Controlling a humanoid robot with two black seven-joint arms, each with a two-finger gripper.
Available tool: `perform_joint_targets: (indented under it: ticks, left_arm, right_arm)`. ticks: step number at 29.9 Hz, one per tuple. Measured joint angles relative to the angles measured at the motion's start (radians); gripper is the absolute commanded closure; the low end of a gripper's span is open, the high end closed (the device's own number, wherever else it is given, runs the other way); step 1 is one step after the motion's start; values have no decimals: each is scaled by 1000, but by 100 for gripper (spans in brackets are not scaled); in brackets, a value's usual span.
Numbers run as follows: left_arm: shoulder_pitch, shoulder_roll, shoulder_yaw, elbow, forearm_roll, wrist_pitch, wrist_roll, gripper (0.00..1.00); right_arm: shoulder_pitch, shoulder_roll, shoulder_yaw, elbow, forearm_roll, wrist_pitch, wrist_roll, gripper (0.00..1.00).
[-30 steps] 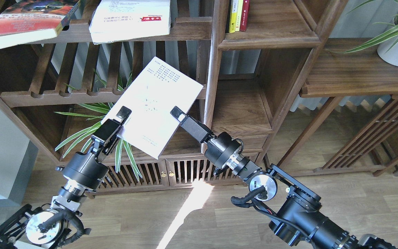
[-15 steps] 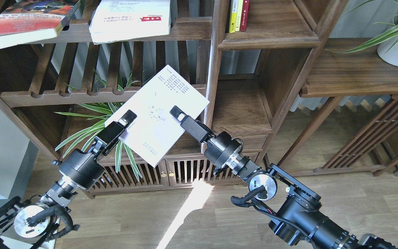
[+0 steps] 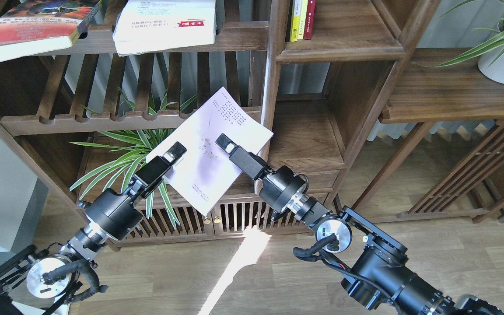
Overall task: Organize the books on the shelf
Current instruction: 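Bring the right gripper to the book and grasp it from the left gripper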
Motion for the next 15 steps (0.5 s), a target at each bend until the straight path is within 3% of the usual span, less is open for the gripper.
perform_joint_targets:
  ticks: [15]
  left_arm:
    - [-17, 47, -15, 7, -45, 0, -2, 98]
  right_arm:
    - [-3, 1, -21, 0, 0, 0, -2, 2]
